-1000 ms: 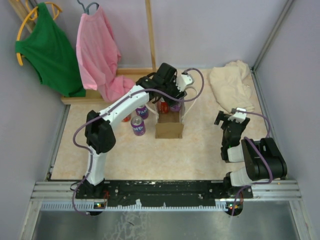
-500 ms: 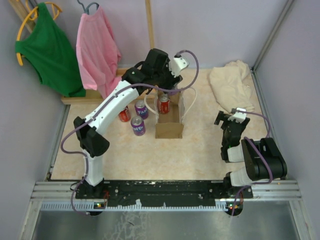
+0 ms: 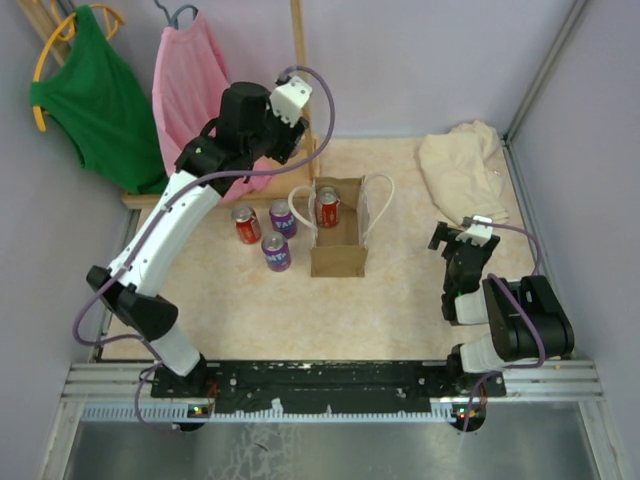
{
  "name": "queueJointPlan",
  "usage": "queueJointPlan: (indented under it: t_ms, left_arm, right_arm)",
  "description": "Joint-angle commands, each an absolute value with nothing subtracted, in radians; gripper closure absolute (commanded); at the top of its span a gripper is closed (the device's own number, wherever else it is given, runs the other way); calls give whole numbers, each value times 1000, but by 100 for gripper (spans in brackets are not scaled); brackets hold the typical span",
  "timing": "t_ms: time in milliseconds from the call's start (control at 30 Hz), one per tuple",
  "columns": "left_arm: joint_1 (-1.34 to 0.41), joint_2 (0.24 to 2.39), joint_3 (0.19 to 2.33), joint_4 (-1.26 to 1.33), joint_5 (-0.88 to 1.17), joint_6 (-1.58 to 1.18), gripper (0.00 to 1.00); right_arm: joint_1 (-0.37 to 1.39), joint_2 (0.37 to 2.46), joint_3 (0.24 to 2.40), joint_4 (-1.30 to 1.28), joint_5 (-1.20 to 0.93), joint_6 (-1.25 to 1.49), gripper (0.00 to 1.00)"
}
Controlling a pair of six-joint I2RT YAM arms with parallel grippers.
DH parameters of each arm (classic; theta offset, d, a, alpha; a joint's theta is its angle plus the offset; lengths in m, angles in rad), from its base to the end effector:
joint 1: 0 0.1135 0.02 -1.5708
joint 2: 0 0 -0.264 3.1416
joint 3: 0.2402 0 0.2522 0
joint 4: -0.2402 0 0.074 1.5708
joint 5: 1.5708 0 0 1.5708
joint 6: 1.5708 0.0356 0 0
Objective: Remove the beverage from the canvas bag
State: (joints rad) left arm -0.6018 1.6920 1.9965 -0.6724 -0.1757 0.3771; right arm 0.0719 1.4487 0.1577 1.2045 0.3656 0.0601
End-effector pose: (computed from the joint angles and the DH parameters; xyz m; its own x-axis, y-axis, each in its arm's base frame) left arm 0.3080 -0.2040 0.4670 -0.1199 0.5222 -0.8444 0.5024 0.7655 0.4020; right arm 0.2204 0.0031 0.1474 -0.0687 0.0513 -0.9963 0.2928 0.9557 0.0290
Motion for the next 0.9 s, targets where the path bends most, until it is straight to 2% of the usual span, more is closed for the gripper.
queueJointPlan:
  t_ms: [0,267,333,600,867]
  left_arm:
    - [-590,1604,1926,-639,-294,345,100]
    - [-561,1340,1627,-668,-408,206,100]
    - [-552,1241,1498,-708,-463,133,100]
    - [-511,1063,1151,-709,-430,-25,100]
    - [-498,947,927,-550,-404,-113,100]
  right_arm:
    - [80,1452,170,1249,384,49,1]
    - [79,1452,171,1249,384,48,1]
    - [80,1452,170,1249,383,49,1]
    - [80,1452,171,1248,385,49,1]
    - [80,1452,170,1248,385,49,1]
